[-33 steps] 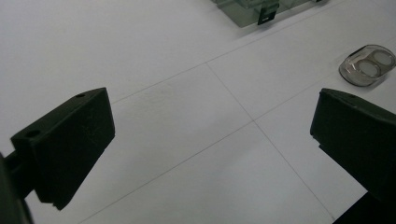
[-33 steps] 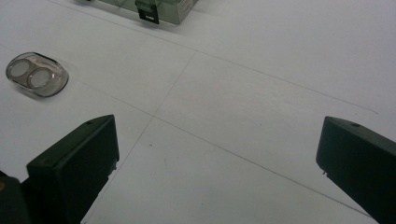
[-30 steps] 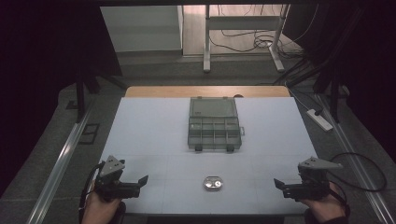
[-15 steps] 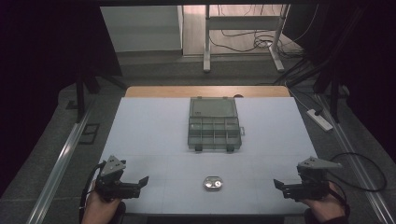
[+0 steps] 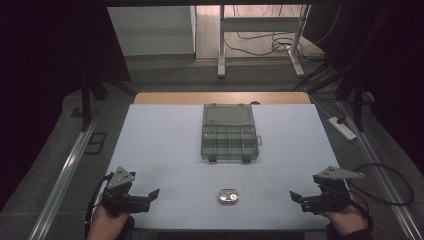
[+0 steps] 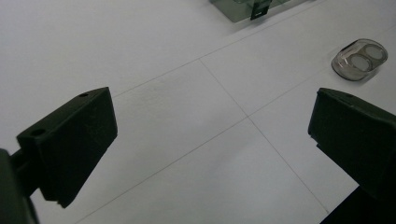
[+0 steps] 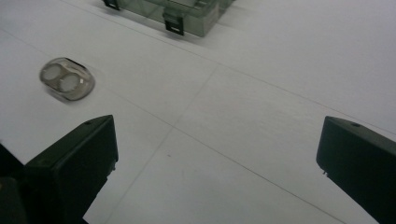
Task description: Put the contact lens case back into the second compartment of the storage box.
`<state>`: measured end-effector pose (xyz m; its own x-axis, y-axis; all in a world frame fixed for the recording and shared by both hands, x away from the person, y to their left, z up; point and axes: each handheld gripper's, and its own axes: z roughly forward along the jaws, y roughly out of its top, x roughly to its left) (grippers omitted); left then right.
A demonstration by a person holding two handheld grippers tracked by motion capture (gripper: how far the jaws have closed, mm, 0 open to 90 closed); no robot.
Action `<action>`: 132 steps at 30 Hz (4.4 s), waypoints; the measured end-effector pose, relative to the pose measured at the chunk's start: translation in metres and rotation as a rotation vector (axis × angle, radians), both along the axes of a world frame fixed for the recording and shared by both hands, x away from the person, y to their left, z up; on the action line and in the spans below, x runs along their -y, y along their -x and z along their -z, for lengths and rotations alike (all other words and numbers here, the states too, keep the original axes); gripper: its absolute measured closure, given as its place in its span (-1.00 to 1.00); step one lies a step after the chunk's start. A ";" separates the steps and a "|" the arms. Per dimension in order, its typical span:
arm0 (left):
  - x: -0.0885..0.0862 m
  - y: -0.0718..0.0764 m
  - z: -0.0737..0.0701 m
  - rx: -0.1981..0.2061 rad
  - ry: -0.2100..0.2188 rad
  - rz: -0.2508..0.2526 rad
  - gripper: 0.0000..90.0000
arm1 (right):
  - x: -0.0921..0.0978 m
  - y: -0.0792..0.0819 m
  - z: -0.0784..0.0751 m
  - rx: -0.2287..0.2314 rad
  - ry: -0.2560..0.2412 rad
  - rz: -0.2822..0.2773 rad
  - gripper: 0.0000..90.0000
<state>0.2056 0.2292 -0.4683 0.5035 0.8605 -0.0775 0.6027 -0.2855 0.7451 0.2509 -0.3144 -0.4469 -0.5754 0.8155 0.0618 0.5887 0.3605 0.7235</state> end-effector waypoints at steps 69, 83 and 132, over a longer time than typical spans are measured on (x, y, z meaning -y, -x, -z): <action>-0.001 0.001 0.000 0.005 0.004 -0.006 -0.95 | -0.079 -0.042 0.012 -0.087 -0.004 -0.283 -1.00; -0.001 0.000 0.000 0.006 0.004 -0.003 -0.94 | -0.102 -0.046 0.017 -0.131 0.010 -0.338 -1.00; -0.001 0.000 0.000 0.007 0.008 0.004 -0.94 | -0.198 -0.052 0.055 -0.248 0.297 -0.516 -1.00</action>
<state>0.2054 0.2300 -0.4685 0.5073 0.8579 -0.0809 0.5968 -0.2820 0.7512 0.3030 -0.1161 -0.5015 -0.8958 0.4408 0.0578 0.4232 0.8058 0.4143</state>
